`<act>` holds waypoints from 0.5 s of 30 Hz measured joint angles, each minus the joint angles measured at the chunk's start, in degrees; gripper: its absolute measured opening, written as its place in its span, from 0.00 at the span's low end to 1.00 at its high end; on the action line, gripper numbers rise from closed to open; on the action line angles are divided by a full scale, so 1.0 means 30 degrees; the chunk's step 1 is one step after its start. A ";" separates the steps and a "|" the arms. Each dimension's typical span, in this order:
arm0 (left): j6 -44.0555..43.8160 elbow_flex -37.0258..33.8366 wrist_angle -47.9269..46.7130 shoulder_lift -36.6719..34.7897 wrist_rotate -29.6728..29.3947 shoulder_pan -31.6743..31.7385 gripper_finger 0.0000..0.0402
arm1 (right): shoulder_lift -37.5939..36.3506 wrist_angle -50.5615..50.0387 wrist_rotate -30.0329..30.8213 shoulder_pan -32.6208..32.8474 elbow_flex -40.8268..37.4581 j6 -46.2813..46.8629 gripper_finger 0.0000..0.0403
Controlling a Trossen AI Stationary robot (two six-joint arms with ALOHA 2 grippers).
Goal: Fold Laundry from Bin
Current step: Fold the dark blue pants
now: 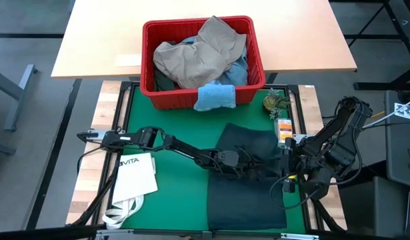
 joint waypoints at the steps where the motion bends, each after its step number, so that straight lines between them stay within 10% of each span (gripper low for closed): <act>1: 0.0006 0.0000 -0.0113 0.0000 0.0000 0.0020 0.04 | 0.0003 0.0003 0.0000 0.0000 0.0000 0.0000 0.38; 15: -0.0072 0.0000 -0.0282 0.0000 0.2261 0.0716 0.26 | 0.0004 0.0015 -0.0181 0.0000 0.0000 0.0000 0.38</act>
